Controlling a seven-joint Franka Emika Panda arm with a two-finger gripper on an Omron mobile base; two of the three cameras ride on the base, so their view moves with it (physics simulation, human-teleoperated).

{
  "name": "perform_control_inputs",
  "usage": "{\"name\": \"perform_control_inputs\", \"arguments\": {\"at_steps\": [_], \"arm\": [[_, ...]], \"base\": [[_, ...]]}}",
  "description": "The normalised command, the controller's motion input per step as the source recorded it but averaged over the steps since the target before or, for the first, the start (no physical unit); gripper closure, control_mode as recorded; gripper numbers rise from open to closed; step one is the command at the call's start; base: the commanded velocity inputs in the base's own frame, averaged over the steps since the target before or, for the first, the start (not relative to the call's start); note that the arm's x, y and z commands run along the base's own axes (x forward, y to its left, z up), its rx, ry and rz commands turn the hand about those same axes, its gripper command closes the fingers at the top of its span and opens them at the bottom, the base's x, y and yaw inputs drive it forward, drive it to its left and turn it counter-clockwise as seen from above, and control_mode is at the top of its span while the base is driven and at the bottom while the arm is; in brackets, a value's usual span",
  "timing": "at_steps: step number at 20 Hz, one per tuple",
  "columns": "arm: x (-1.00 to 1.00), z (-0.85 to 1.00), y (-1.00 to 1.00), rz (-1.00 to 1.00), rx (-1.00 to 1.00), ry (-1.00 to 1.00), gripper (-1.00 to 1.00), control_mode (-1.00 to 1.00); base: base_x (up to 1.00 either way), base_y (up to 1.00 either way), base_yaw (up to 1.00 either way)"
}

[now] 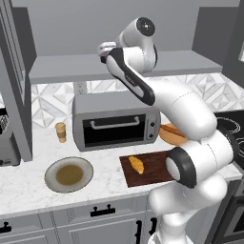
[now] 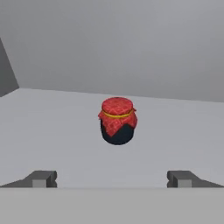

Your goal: From the different types of pastries on the counter, select a croissant and place it on the cutting board. Then retrieve a jar of jam from the cabinet and place it alongside the croissant on the cutting board.

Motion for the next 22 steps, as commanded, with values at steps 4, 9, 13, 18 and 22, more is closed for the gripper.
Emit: {"name": "perform_control_inputs", "arguments": {"at_steps": [4,9,13,18,22], "arm": [[0.11,0.0,0.0,-0.02,-0.04,0.0,-1.0,-1.0],[0.14,-0.31,0.0,0.0,-0.02,0.0,-1.0,-1.0],[0.12,-0.33,0.0,0.0,-0.03,0.0,-1.0,-1.0],[0.42,0.0,0.0,0.0,0.0,-0.01,-1.0,-1.0],[0.37,0.0,0.0,0.0,0.0,0.0,-1.0,-1.0]], "base": [[0.0,0.0,0.0],[0.0,0.0,0.0],[0.0,0.0,0.0],[0.0,0.0,0.0],[0.0,0.0,0.0]]}}
